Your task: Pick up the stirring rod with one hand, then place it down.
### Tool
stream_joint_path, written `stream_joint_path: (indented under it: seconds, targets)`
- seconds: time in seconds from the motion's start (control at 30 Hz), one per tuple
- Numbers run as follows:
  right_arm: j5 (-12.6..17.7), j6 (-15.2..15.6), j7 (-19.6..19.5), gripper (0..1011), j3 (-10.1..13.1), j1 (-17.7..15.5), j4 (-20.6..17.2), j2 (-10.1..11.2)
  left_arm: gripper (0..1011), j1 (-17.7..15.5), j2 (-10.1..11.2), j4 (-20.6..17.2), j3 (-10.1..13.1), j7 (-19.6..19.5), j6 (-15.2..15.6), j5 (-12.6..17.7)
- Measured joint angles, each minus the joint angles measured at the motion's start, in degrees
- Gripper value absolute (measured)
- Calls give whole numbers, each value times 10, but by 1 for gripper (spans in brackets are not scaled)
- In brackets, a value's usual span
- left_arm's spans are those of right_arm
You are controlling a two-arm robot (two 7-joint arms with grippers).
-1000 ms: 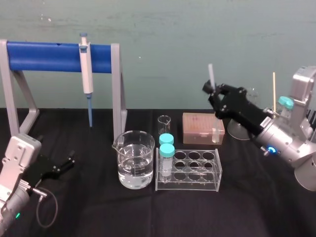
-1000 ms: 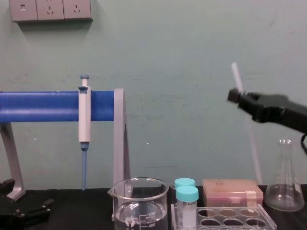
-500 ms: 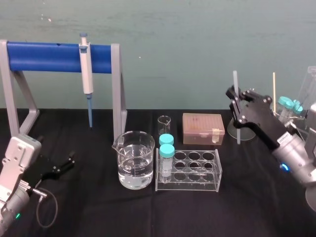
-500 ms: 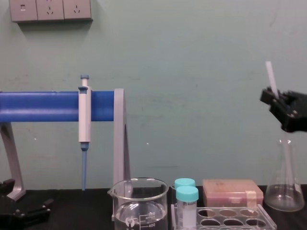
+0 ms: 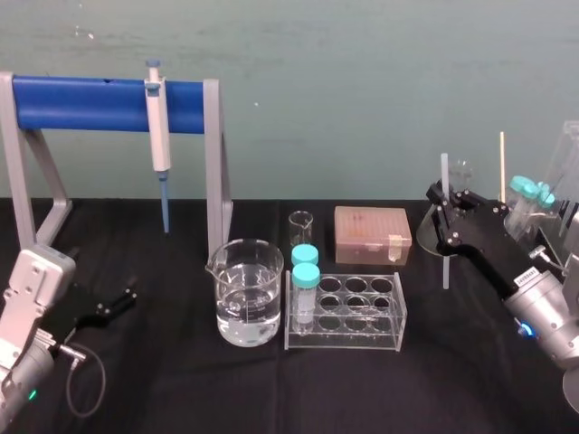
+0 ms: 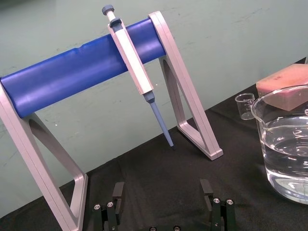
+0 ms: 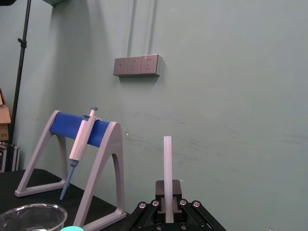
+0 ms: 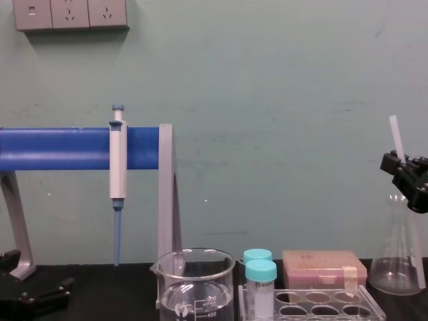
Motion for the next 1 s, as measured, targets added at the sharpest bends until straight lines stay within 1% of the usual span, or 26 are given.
stream_joint_path:
  seconds: [1.0]
  targets:
    - [1,-2,3,75,-2,1,0,1,1000,0,0,0,0,0,0,0]
